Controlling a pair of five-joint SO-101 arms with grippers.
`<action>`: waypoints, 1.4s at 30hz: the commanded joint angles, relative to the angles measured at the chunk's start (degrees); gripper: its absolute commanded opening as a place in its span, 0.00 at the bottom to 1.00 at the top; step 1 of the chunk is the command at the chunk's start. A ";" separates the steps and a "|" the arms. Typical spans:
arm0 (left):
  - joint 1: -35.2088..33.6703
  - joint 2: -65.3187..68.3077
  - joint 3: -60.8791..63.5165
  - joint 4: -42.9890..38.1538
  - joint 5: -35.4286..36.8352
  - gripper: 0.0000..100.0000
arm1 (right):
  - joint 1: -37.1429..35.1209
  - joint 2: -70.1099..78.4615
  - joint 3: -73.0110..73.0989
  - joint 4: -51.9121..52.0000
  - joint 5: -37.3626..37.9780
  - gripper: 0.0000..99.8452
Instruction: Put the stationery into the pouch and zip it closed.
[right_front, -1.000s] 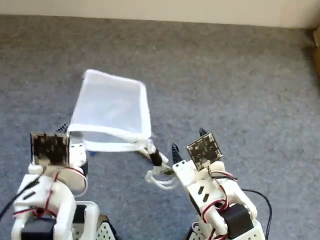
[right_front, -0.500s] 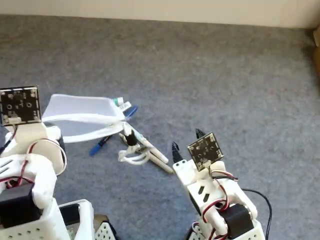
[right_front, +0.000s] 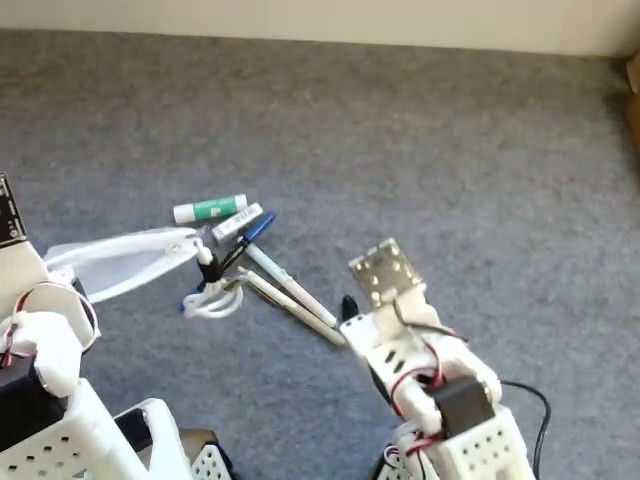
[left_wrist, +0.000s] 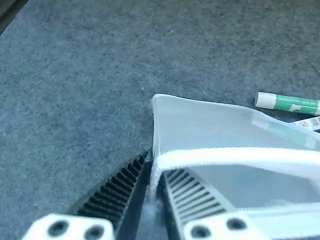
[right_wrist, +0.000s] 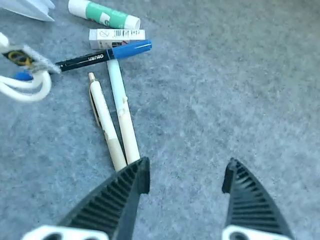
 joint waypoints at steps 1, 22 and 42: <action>-2.68 0.66 -2.77 0.00 0.00 0.01 | 0.31 12.70 -10.33 -1.27 -1.49 0.22; -3.91 0.66 -2.68 0.70 -0.09 0.01 | -13.93 59.03 -44.26 -2.15 -3.78 0.22; -4.18 0.22 -2.77 2.99 -0.18 0.01 | -16.31 85.85 -58.86 -8.04 -3.69 0.22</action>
